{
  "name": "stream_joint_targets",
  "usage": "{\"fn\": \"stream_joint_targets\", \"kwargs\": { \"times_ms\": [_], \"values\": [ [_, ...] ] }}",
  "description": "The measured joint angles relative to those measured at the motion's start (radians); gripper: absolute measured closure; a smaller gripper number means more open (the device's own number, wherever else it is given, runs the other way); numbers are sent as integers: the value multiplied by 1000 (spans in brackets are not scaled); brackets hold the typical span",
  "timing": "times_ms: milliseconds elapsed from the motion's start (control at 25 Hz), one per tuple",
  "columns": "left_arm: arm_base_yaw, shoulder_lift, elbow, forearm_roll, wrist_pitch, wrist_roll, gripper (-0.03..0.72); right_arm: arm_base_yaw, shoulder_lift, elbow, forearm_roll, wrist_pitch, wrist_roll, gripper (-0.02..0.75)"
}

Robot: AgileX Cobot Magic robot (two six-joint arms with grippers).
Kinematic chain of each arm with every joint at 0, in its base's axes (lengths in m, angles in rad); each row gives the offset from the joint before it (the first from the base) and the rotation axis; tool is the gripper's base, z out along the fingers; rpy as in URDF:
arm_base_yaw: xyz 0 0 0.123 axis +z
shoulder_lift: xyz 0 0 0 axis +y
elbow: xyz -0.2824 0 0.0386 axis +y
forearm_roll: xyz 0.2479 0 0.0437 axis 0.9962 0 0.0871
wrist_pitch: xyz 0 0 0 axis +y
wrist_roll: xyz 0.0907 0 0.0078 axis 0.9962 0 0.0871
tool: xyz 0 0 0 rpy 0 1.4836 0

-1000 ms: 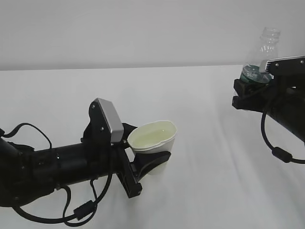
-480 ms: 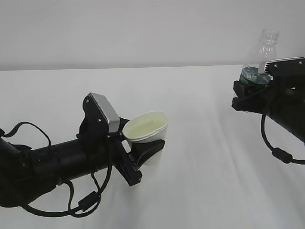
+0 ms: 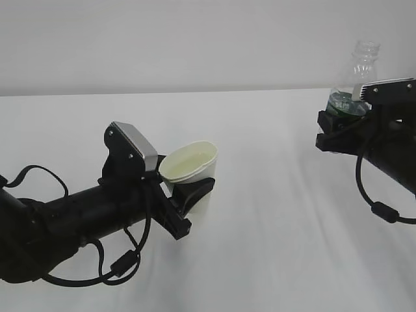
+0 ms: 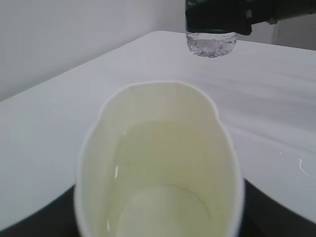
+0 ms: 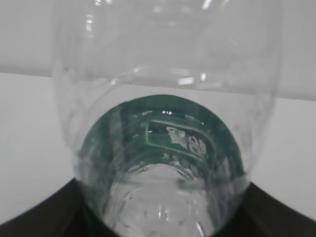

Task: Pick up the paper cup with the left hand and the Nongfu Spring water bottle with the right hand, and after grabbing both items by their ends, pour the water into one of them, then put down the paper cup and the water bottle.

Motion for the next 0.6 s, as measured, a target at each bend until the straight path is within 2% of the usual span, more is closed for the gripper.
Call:
{"fn": "stream_joint_targets", "kwargs": {
  "times_ms": [600],
  "values": [
    [0, 1, 0, -130, 0, 35, 276, 0, 0, 0, 0, 6, 0, 301]
  ]
}}
